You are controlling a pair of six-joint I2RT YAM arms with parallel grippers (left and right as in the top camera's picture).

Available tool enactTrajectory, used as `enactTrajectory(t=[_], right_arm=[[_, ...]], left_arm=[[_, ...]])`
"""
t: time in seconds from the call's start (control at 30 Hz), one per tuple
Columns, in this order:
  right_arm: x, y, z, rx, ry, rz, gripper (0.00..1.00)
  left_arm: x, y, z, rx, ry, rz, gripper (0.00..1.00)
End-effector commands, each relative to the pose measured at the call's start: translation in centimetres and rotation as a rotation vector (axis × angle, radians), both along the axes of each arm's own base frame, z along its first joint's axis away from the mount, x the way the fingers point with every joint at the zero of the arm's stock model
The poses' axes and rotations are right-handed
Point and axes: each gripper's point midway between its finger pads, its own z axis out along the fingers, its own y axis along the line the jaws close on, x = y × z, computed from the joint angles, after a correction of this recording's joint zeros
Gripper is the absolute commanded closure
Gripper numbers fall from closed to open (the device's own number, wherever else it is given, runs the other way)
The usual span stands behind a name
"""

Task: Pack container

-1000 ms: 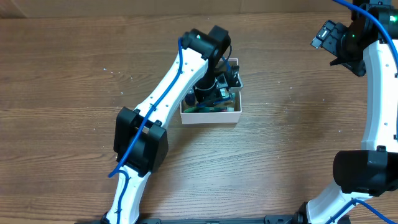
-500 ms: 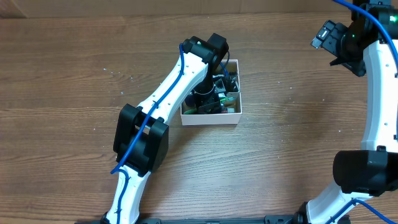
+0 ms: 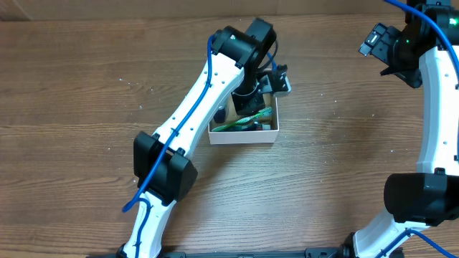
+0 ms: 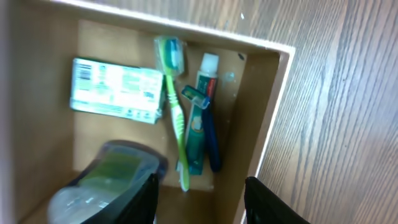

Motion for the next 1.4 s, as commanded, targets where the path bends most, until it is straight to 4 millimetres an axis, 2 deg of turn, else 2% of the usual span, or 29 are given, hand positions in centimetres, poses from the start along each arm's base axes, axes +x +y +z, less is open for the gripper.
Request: enactTrajectory(t=[0.0, 0.1, 0.17, 0.2, 0.33, 0.47, 0.6, 0.83, 0.97, 1.1, 1.23, 1.37], right_arm=[[0.0, -0.2, 0.5, -0.012, -0.013, -0.004, 0.0], [0.0, -0.2, 0.5, -0.012, -0.013, -0.004, 0.0], [0.0, -0.2, 0.5, -0.012, -0.013, -0.004, 0.0], [0.0, -0.2, 0.5, -0.012, -0.013, -0.004, 0.0], [0.0, -0.2, 0.5, -0.012, -0.013, -0.004, 0.0], [0.0, -0.2, 0.5, -0.012, -0.013, -0.004, 0.0], [0.0, -0.2, 0.5, -0.012, -0.013, -0.004, 0.0], [0.0, -0.2, 0.5, -0.012, -0.013, -0.004, 0.0], [0.0, -0.2, 0.5, -0.012, -0.013, -0.004, 0.0], [0.0, -0.2, 0.5, -0.012, -0.013, -0.004, 0.0], [0.0, -0.2, 0.5, -0.012, -0.013, -0.004, 0.0], [0.0, -0.2, 0.5, -0.012, -0.014, -0.004, 0.0]], left_arm=[[2.6, 1.5, 5.2, 0.025, -0.18, 0.213, 0.52], [3.5, 2.5, 9.3, -0.017, -0.281, 0.367, 0.44], [3.2, 2.7, 11.7, -0.063, -0.32, 0.395, 0.28], [3.0, 2.9, 12.8, -0.081, -0.339, 0.397, 0.0], [1.8, 3.8, 16.9, -0.168, -0.392, 0.484, 0.0], [0.3, 4.1, 18.9, -0.247, -0.37, 0.58, 0.0], [-0.4, 4.3, 18.7, -0.236, -0.345, 0.575, 0.0], [-0.1, 4.7, 18.6, -0.234, -0.344, 0.6, 0.0], [0.8, 6.8, 19.2, -0.274, -0.322, 0.733, 0.0], [1.3, 9.5, 20.4, -0.333, -0.301, 0.795, 0.0], [0.8, 13.6, 23.2, -0.38, -0.364, 0.846, 0.0], [0.2, 16.7, 26.2, -0.459, -0.46, 0.857, 0.0]])
